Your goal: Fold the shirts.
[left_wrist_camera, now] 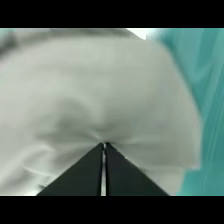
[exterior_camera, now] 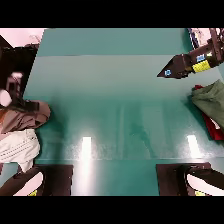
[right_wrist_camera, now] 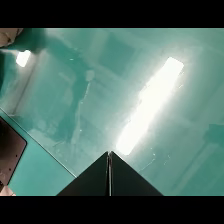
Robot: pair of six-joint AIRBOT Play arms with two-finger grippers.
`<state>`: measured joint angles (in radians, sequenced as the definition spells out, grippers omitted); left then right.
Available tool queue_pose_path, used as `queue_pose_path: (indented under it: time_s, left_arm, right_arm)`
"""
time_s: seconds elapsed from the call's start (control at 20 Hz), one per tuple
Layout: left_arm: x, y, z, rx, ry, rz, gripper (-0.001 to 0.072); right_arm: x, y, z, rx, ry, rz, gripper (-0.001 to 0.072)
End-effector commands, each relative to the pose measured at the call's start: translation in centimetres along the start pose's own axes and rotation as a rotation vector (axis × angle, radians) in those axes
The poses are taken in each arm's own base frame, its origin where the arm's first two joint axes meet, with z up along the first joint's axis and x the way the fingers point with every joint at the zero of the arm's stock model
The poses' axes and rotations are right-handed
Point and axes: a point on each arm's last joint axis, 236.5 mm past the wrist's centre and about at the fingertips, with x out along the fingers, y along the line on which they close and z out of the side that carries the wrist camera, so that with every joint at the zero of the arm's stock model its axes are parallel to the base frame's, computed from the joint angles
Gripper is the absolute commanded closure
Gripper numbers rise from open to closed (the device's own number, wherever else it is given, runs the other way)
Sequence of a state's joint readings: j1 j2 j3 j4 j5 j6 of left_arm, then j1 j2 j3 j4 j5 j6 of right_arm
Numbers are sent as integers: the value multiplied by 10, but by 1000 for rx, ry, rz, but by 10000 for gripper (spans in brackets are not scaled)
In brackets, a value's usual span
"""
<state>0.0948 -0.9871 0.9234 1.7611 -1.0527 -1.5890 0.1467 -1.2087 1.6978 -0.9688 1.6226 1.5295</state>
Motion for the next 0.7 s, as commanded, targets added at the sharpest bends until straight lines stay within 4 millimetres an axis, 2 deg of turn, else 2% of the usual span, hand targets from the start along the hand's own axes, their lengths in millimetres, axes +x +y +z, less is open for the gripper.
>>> queue_pose_path:
  time_s: [0.0,0.1,0.2,0.3,0.35,0.45,0.5,0.55,0.65]
  left_arm:
    - [-87,-22,71,18,-212,-155,686]
    - [-158,-55,104,62,-345,-334,685]
    - [-242,-96,129,124,-519,-547,686]
    - [-315,-129,139,239,-682,-653,686]
    - [-344,-144,138,292,-740,-692,686]
    - [-387,-175,131,393,-837,-768,686]
    - [-399,-187,128,422,-867,-797,686]
    - [-408,-199,124,448,-889,-829,686]
    - [-413,-226,121,491,-895,-885,686]
  right_arm:
    - [0,0,1,-2,-6,0,695]
    - [0,0,6,-2,-26,-1,695]
    - [-1,0,14,-2,-58,-2,694]
    - [-2,0,24,-3,-100,-3,694]
    - [-4,1,29,-5,-128,-5,694]
    - [-11,3,42,-12,-195,-7,694]
    - [-16,5,48,-16,-232,-9,695]
    - [-23,8,55,-23,-275,-11,695]
    - [-45,15,71,-38,-391,-17,695]
